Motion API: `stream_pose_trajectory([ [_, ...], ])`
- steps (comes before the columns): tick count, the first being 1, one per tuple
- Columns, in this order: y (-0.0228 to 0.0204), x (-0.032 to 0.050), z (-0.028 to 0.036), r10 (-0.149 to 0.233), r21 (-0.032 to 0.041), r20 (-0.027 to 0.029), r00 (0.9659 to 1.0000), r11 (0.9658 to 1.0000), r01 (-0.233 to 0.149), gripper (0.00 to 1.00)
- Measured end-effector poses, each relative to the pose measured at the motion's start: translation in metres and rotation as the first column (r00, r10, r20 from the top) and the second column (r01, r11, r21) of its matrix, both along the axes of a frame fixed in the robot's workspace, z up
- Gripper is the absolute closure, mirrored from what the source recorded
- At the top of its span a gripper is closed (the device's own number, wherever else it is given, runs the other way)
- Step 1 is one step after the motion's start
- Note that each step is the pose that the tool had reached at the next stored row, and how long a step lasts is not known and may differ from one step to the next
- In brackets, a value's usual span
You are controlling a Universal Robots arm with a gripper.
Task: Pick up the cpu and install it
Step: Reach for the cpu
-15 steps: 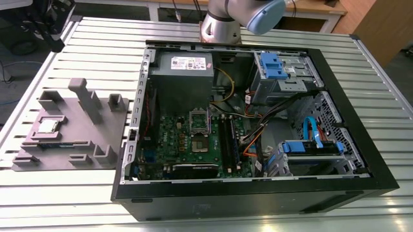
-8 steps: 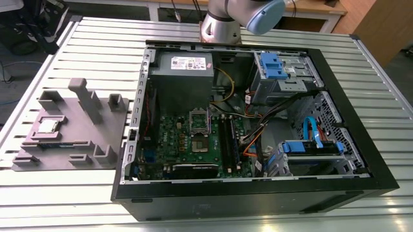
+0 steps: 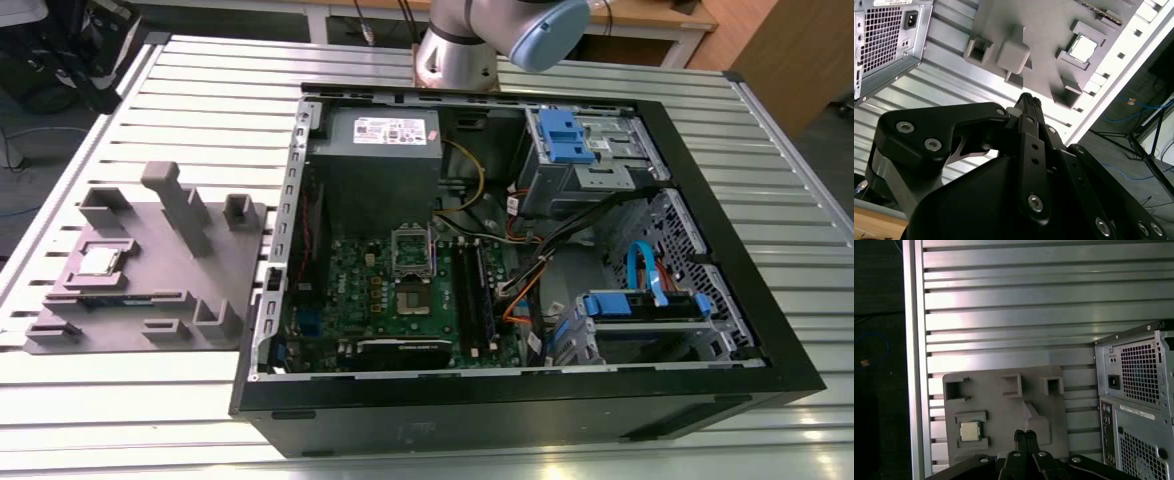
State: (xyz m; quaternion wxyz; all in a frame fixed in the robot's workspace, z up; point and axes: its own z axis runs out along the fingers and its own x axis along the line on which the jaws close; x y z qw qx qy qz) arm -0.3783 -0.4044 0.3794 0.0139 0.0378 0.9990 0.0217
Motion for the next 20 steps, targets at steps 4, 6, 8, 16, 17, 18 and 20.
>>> stream_pose_trajectory([
  [4,-0.0066,0.0,-0.0043,0.0,0.0,0.0001,1.0,1.0,0.0,0.89],
  [6,-0.0098,-0.0003,-0.007,0.0,-0.0001,0.0,1.0,1.0,0.0,0.89],
  [8,-0.0128,-0.0009,-0.0102,0.0,0.0,0.0001,1.0,1.0,0.0,0.89],
  [16,-0.0223,-0.0056,-0.0245,0.0,-0.0001,0.0,1.0,1.0,0.0,0.89],
  [17,-0.0232,-0.0066,-0.0264,0.0,0.0,0.0001,1.0,1.0,0.0,0.89],
  [18,-0.0241,-0.0076,-0.0282,0.0,0.0,0.0001,1.0,1.0,0.0,0.89],
  [20,-0.0259,-0.0099,-0.0318,0.0,-0.0001,-0.0001,1.0,1.0,0.0,0.89],
])
